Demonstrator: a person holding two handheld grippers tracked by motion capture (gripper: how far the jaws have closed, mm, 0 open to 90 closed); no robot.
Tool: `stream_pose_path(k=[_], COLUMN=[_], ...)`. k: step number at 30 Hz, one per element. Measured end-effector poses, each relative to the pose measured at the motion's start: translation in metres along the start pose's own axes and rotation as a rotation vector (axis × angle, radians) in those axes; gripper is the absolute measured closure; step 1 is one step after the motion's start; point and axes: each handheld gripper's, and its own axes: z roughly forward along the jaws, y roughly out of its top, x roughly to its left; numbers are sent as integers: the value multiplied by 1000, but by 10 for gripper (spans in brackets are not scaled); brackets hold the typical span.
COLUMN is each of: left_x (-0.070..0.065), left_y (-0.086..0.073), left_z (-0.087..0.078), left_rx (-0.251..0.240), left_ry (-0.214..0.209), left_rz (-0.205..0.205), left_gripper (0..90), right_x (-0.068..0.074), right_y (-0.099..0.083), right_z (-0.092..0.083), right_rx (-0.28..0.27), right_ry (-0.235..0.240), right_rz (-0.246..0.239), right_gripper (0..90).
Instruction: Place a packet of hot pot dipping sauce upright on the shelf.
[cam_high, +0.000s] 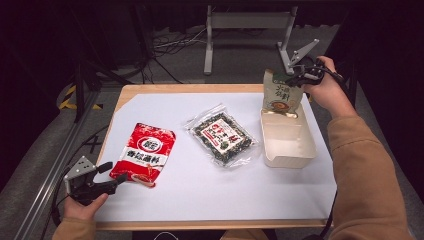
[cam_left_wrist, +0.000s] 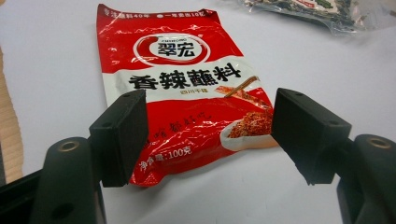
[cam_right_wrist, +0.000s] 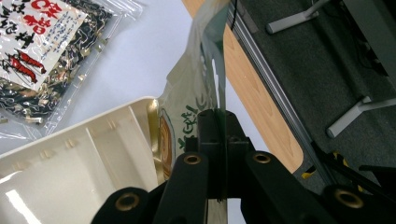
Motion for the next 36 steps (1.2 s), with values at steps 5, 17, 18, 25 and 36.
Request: stream_pose_path(k=[5, 17, 18, 25, 36], left_x=[0, 0, 0, 1, 0], left_y=[1, 1, 1, 0, 1], left_z=[1, 3, 3, 1, 4], left_rx=[0, 3, 3, 1, 3], left_ry=[-3, -5, -4, 0, -7], left_rz=[3, 4, 5, -1, 2], left_gripper=[282, 282, 282, 282, 283], right_x=[1, -1, 0, 8, 7], right_y=[-4, 2, 2, 4, -14], right_z=[3, -9, -7, 14, 28], right_rx=[11, 20, 18, 35, 46], right_ry=[12, -36, -27, 15, 35], right_rz=[8, -60, -62, -74, 21], right_gripper=[896, 897, 897, 896, 887])
